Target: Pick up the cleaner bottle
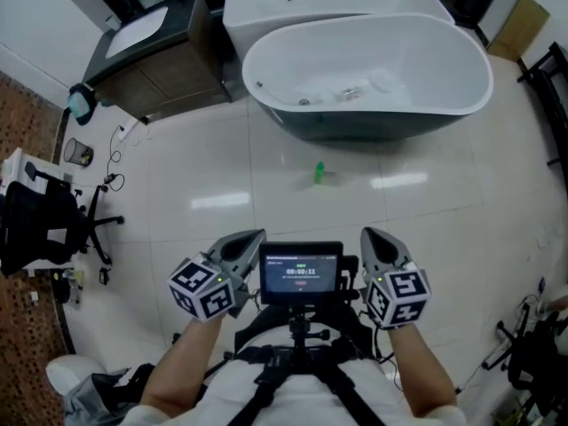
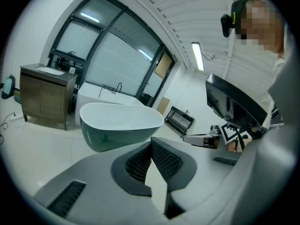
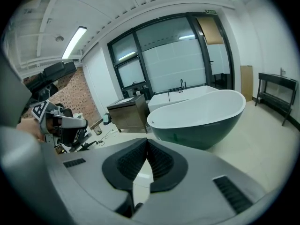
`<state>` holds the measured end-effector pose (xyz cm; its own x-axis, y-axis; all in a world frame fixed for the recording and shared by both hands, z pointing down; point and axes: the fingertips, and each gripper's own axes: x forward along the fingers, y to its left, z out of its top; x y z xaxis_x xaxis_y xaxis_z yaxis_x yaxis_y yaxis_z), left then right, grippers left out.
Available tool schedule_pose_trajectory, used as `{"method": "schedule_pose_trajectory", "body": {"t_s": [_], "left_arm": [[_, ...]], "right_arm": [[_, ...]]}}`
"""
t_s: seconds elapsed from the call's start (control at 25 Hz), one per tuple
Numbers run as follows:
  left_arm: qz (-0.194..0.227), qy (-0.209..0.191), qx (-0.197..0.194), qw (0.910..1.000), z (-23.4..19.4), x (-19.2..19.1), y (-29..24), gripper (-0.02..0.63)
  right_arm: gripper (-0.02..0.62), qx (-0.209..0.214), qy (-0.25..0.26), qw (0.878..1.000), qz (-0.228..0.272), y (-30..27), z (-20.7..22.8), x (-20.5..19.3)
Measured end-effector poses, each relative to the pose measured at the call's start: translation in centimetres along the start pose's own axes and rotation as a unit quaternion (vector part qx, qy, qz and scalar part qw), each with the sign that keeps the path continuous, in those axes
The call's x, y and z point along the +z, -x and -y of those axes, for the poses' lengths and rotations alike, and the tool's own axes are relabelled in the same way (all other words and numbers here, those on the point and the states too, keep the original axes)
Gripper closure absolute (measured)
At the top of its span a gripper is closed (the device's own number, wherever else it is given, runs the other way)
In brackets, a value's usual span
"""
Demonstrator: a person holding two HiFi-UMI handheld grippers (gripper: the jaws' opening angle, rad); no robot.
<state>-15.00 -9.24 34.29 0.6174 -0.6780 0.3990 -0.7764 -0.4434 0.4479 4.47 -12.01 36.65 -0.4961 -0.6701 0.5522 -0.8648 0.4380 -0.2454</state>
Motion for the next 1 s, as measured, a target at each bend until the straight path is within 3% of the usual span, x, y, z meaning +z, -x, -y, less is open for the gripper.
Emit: {"method": "schedule_pose_trajectory", "body": {"t_s": [0.44,0.68,1.0], "left_arm": [[-0.028,-0.018,-0.051,0.9981,-2.4,-1.5,1.5,0.606],[-0.031,-0.022,-0.046,0.9982,-3.1,-2.1,0.1,0.606],[-0.033,-0.037,-0.010,0.9987,-5.2,-2.3,-6.1,0.606]], "right_arm": [[0.586,-0.064,-0.033,0.997,0.016,1.2,-2.9,-1.7],[0.586,-0.072,-0.035,0.997,0.009,0.7,-1.5,-2.3],[0.586,-0.040,-0.010,0.999,-0.016,-3.6,2.5,-1.2]]}}
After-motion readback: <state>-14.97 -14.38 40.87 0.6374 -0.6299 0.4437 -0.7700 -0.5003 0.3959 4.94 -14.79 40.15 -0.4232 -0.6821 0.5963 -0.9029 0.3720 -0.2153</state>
